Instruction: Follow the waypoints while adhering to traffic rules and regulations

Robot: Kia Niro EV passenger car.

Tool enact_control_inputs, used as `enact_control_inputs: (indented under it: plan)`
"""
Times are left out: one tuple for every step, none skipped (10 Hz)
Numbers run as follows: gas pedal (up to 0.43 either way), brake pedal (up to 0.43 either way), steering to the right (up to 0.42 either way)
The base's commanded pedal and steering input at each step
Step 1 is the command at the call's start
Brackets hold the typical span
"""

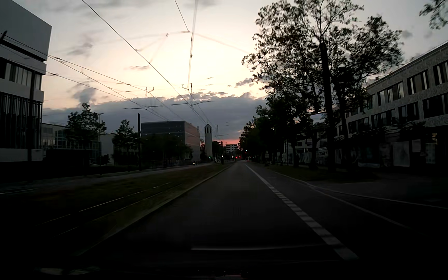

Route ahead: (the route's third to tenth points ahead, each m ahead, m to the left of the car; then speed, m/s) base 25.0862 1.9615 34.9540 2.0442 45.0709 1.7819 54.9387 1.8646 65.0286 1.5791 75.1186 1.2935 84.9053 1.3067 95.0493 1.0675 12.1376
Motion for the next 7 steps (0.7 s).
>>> enact_control_inputs:
  plan:
    - [0.098, 0.000, 0.005]
    - [0.098, 0.000, 0.005]
    - [0.098, 0.000, 0.005]
    - [0.098, 0.000, 0.005]
    - [0.098, 0.000, 0.005]
    - [0.098, 0.000, 0.005]
    - [0.098, 0.000, 0.004]
